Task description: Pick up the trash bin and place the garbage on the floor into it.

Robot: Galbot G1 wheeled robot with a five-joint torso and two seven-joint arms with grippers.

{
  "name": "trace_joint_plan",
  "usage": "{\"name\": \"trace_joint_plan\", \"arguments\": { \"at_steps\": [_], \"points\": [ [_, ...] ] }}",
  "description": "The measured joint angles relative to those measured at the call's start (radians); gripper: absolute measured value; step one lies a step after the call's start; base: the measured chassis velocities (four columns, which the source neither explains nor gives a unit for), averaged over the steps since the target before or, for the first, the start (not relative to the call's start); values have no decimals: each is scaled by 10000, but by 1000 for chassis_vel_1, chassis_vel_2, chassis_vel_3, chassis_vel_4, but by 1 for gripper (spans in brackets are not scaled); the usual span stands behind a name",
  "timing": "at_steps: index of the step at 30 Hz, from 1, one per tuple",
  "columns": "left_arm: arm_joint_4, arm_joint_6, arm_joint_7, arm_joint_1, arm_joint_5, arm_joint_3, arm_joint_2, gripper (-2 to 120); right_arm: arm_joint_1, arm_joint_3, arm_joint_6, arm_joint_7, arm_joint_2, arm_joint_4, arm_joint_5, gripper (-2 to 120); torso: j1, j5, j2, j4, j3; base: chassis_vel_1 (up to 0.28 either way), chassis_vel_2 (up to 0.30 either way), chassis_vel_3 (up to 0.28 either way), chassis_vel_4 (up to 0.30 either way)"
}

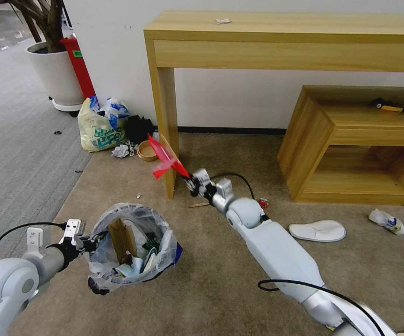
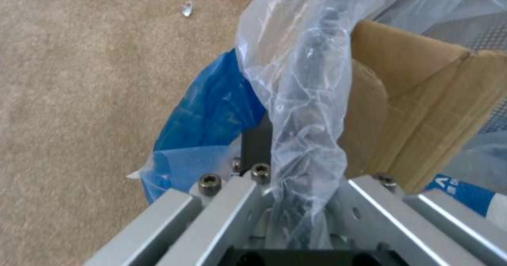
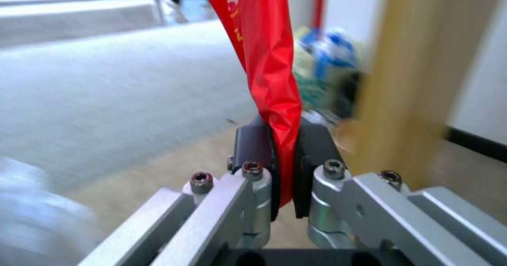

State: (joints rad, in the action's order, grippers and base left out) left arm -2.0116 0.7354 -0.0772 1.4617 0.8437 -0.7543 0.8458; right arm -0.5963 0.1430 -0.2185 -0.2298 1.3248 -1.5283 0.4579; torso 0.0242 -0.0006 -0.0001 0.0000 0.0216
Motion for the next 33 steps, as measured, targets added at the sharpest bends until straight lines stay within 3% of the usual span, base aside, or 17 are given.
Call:
{"name": "trace_joint_plan", "arguments": {
  "at_steps": [3,10,18,33],
  "points": [
    [90,0,98,-225,85,283,-172,0,-154,449,-603,232,-35,-1295,616,4,0,0,0,-1,0,0,0,0,0],
    [179,0,185,-475,166,662,-440,0,-450,1279,-1165,514,-110,-2556,1072,4,0,1,0,-1,0,0,0,0,0],
    [134,0,289,-608,333,806,-593,0,-697,2037,-1283,695,-283,-2812,1052,4,0,1,0,-1,0,0,0,0,0],
    [88,0,281,-566,354,720,-650,0,-1285,2195,-1283,902,-639,-2908,871,4,0,2,1,-2,0,0,0,0,0]
  ]
}}
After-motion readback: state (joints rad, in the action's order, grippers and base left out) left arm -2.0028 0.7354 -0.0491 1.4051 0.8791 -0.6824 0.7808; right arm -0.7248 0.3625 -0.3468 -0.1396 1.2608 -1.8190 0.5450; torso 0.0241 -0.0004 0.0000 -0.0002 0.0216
